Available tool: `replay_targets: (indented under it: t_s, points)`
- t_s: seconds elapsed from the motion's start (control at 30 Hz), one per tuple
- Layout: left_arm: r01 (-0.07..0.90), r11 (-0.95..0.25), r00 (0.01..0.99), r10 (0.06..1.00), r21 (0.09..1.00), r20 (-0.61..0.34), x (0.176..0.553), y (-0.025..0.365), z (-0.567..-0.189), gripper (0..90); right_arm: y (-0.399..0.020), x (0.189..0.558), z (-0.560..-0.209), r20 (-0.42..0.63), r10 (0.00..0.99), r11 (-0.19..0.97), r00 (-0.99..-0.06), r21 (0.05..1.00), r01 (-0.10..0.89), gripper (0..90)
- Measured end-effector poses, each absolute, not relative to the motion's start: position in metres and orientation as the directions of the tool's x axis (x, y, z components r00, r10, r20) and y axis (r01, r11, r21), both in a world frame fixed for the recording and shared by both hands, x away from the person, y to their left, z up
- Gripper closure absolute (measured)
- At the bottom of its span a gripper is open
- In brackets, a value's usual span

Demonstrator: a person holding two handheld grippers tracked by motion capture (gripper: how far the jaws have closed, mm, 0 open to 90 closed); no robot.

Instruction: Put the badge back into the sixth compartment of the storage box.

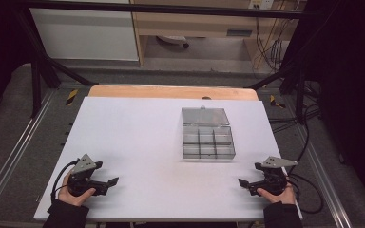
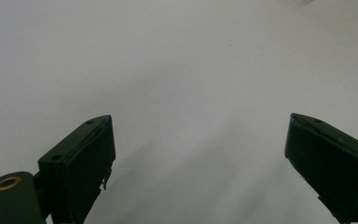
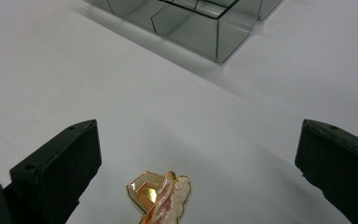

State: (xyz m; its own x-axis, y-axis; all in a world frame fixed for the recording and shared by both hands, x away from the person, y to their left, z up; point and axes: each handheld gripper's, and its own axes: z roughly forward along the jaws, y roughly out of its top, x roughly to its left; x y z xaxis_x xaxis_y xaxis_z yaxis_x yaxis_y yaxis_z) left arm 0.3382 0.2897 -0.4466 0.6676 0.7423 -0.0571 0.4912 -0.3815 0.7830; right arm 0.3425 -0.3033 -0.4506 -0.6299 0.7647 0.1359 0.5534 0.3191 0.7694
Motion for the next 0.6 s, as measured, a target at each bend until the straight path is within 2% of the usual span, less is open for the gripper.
replay_targets:
  t_s: [0.6]
  points:
    - [0.501,-0.370,0.658,0.750,0.783,-0.067,0.3382,0.2906,-0.4475,9.0,-0.3003,0.3416,-0.4470,0.115,0.760,0.341,-0.639,0.767,0.544,1.0]
